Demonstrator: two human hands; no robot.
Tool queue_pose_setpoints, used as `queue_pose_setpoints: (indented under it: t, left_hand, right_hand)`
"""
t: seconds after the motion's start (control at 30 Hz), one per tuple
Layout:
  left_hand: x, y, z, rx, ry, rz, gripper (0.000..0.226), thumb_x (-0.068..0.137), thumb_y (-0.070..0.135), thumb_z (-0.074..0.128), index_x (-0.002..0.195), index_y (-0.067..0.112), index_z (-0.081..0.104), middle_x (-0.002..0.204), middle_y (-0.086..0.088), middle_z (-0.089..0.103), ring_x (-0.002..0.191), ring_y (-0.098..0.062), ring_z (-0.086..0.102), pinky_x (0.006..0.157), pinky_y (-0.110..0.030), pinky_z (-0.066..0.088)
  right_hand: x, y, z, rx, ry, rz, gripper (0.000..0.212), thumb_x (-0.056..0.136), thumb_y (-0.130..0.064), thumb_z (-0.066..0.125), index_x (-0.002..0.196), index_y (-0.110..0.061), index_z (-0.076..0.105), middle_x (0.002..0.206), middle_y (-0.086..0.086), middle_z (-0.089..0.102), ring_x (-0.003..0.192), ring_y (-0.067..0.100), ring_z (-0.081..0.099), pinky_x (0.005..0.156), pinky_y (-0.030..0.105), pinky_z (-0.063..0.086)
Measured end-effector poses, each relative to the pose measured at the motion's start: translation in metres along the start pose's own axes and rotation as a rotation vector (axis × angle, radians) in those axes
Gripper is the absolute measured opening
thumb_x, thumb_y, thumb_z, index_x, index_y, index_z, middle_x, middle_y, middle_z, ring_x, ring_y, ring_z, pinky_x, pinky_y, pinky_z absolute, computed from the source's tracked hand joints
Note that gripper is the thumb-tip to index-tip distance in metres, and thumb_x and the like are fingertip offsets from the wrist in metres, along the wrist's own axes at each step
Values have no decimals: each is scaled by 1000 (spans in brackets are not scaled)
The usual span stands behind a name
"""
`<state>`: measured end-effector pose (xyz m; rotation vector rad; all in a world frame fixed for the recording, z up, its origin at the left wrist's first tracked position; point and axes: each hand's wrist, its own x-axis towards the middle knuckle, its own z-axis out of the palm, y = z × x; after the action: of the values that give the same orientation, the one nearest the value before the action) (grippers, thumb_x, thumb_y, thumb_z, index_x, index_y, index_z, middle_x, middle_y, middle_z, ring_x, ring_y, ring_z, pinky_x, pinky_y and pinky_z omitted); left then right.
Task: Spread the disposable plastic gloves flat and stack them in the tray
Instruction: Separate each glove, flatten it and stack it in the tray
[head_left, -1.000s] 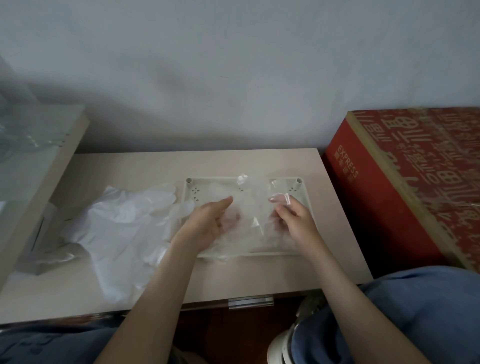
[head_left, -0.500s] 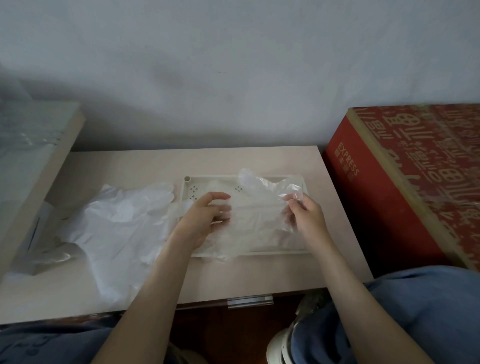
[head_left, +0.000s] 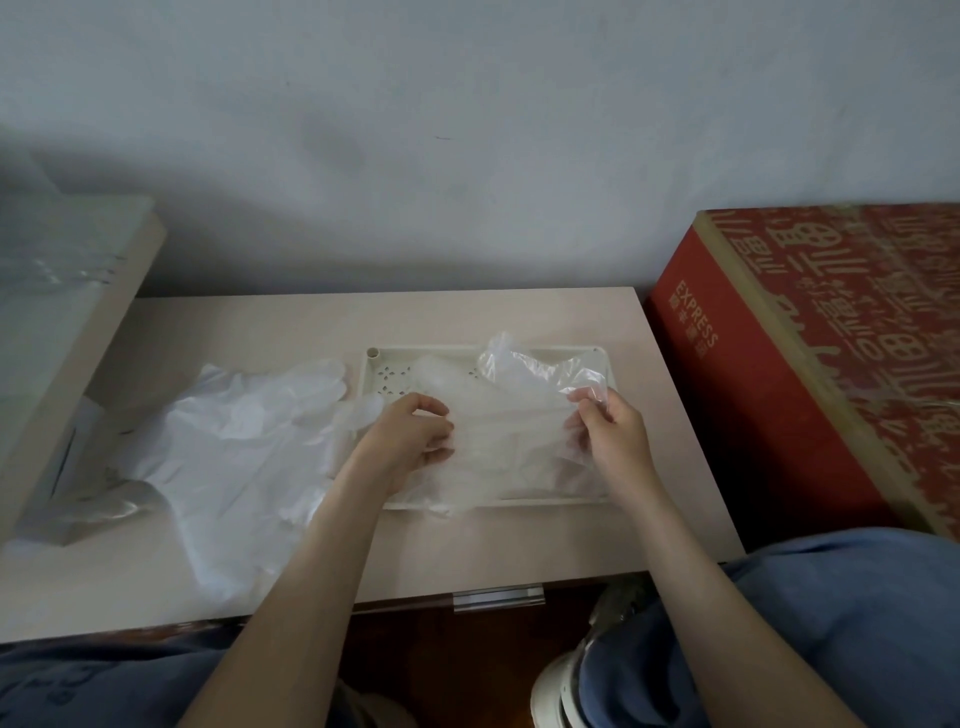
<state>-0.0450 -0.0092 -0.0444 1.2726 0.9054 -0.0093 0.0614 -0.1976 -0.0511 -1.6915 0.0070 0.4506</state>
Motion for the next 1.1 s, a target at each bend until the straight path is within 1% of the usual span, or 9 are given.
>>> queue_pose_setpoints:
  t: [0.13, 0.27, 0.4, 0.53, 0.67, 0.8, 0.9, 1.03, 1.1]
  left_hand:
    - [-2, 1, -5, -16, -6, 21, 17, 88, -9, 56, 103, -1, 52, 76, -12, 53, 61, -19, 53, 51, -19, 53]
    - [0, -1, -12, 7, 0, 7, 22, 87, -5, 61, 108, -2, 55, 83, -11, 57, 66, -18, 56, 54, -19, 54]
    - [3, 0, -21, 135, -63, -15, 18, 85, 0, 65, 101, 6, 59, 88, -7, 58, 67, -13, 53, 52, -15, 49]
    - [5, 1, -30, 349, -82, -33, 17, 82, 13, 72, 97, 13, 64, 73, -3, 53, 54, -12, 42, 52, -21, 39]
    - [3, 1, -30, 415, -117, -33, 15, 83, 19, 72, 94, 9, 68, 66, -1, 51, 52, -10, 37, 50, -20, 34]
    - [1, 5, -30, 416, -130, -75, 28, 87, 31, 67, 94, 4, 69, 64, 2, 50, 51, -10, 37, 51, -19, 36]
    - [-5, 9, -24, 304, -193, -179, 52, 93, 51, 48, 97, 4, 70, 65, 1, 54, 57, -11, 45, 57, -20, 41]
    - [-6, 8, -17, 133, -309, -250, 80, 89, 70, 30, 100, 3, 72, 87, -4, 71, 78, -18, 61, 74, -25, 48]
    - [-9, 9, -9, 23, -385, -278, 82, 88, 71, 29, 97, 1, 70, 90, -8, 71, 80, -20, 64, 76, -28, 49]
  right_hand:
    - [1, 5, -2, -44, 15, -11, 21, 97, -9, 46, 98, -13, 66, 72, 3, 57, 60, 11, 54, 54, 25, 51]
    - [2, 8, -3, -77, 24, -21, 20, 97, -12, 48, 97, -14, 67, 72, 2, 57, 63, 11, 54, 55, 27, 51]
    - [1, 8, -3, -93, 59, -30, 19, 98, -13, 47, 97, -12, 67, 72, 1, 58, 63, 11, 55, 49, 19, 49]
    - [0, 8, -3, -146, 111, -57, 20, 98, -13, 47, 97, -13, 67, 74, 0, 58, 64, 9, 55, 49, 13, 45]
    - [-2, 5, -4, -123, 129, -61, 20, 99, -12, 46, 98, -12, 65, 74, -1, 57, 57, 2, 53, 45, 9, 41]
    - [-8, -5, -4, 70, -24, -93, 19, 99, -10, 46, 97, -10, 64, 70, 2, 57, 55, 9, 53, 47, 21, 45]
    - [-10, -17, -4, 252, -171, -124, 19, 98, -4, 45, 97, -10, 63, 68, 4, 57, 51, 14, 50, 45, 25, 44]
    - [-13, -30, -3, 457, -321, -51, 19, 98, -5, 43, 101, -13, 60, 66, 1, 59, 41, 8, 44, 37, 20, 38]
    - [-16, -35, -3, 564, -384, -3, 19, 98, -6, 41, 102, -14, 58, 66, 0, 61, 32, 3, 36, 29, 14, 28]
